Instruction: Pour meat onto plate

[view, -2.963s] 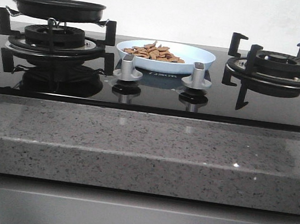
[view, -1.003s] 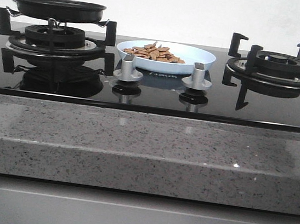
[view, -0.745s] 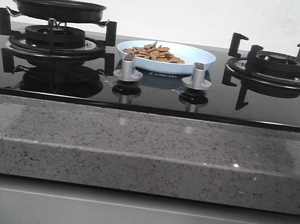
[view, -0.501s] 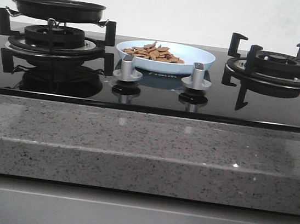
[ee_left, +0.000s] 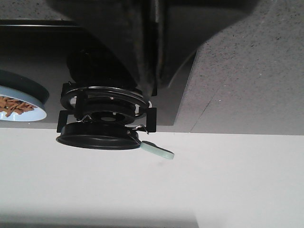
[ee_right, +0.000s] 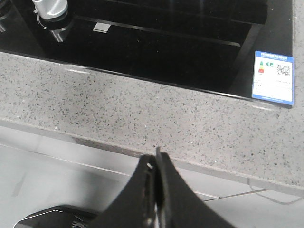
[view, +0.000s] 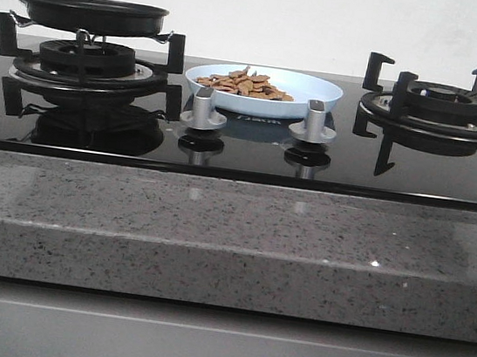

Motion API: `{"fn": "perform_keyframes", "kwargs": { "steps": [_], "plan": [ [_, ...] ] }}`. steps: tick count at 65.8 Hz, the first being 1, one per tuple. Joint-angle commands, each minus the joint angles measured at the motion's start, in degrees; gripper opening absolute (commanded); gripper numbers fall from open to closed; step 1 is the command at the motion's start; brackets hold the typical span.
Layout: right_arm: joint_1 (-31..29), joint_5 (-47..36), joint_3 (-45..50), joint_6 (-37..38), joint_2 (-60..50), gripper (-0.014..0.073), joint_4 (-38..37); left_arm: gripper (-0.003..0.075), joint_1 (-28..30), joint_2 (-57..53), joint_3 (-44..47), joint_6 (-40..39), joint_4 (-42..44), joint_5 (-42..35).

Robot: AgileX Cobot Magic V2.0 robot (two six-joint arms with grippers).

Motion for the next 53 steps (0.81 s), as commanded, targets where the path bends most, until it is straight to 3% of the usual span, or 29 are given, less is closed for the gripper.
{"fn": "perform_keyframes", "kwargs": {
  "steps": [1,24,39,53],
  "plan": [
    [-0.3,-3.0,-1.4,-0.1,0.1,-0.007,-0.9,-0.002,0.0,-1.0,0.3,-0.3,-0.4,-4.9],
    [-1.1,-4.8,-0.1,-0.5,-2.1,-0.007,-2.0,-0.002,0.0,-1.0,0.3,-0.3,-0.4,-4.9],
    [-11.2,-27.9,17.1,-0.7,-16.6,-0.007,-1.5,-0.002,0.0,-1.0,0.3,-0.3,-0.4,-4.9],
    [-13.5,-45.0,34.3,-0.7,-28.5,-0.007,1.1,-0.002,0.0,-1.0,0.3,-0.3,-0.4,-4.9]
  ]
}}
